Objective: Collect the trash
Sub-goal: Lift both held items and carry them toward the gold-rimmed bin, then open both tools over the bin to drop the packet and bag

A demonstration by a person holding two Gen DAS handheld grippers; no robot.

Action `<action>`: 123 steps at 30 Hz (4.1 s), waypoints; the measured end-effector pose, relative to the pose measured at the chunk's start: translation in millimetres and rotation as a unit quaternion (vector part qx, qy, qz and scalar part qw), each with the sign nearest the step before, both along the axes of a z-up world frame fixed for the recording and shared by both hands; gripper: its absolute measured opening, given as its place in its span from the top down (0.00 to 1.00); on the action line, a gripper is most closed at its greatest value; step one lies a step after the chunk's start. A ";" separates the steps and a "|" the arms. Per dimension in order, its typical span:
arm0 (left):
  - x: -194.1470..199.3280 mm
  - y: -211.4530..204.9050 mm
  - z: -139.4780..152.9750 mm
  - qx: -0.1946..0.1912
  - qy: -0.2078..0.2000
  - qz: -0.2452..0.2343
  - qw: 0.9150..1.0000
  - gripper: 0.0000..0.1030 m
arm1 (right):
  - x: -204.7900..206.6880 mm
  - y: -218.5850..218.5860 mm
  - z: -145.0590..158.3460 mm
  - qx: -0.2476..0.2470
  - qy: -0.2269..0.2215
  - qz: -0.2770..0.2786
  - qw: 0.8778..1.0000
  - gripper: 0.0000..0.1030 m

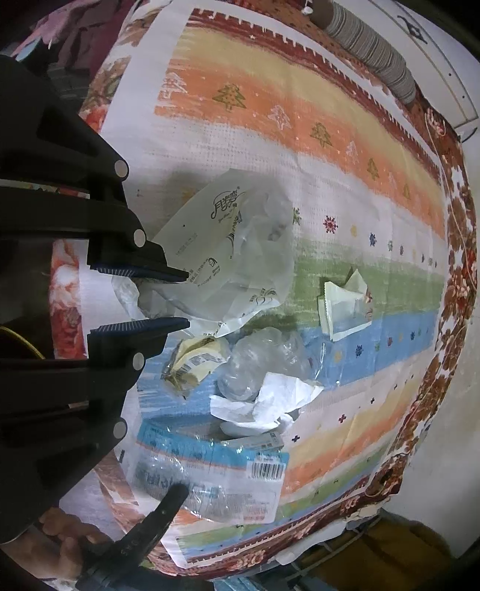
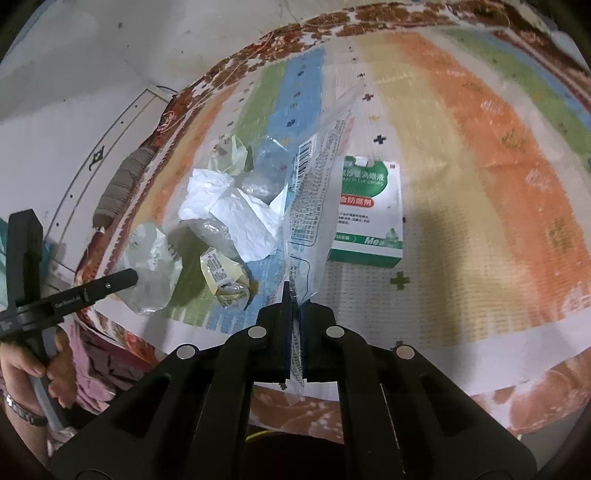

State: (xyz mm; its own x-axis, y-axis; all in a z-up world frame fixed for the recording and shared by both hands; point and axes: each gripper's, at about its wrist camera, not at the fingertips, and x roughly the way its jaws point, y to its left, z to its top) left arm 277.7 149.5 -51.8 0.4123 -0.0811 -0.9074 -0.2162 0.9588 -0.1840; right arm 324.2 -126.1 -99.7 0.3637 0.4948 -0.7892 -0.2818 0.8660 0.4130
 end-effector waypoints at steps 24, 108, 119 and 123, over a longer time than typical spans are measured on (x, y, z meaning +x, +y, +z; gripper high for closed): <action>-54.6 -18.7 41.3 -0.038 -0.048 0.036 0.997 0.81 | -64.8 -13.0 68.1 -0.087 -0.133 0.027 0.987 0.98; -208.2 -150.7 -21.3 -0.114 -0.020 -0.016 0.993 0.80 | -227.6 -53.1 -20.5 -0.088 0.083 0.072 0.990 0.98; -204.1 -158.0 -35.2 -0.133 0.006 -0.013 0.991 0.54 | -221.9 -55.0 -36.9 -0.096 0.125 0.063 0.986 0.76; -209.0 -146.4 -27.0 -0.110 -0.017 0.016 0.994 0.53 | -222.0 -58.5 -33.4 -0.084 0.122 0.059 0.987 0.72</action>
State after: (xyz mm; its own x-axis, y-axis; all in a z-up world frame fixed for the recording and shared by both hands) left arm 68.7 3.1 -78.8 0.4475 -0.2615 -0.8552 -0.2369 0.8874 -0.3954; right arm 102.2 -184.6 -133.1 0.1009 0.3766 -0.9209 -0.2944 0.8954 0.3339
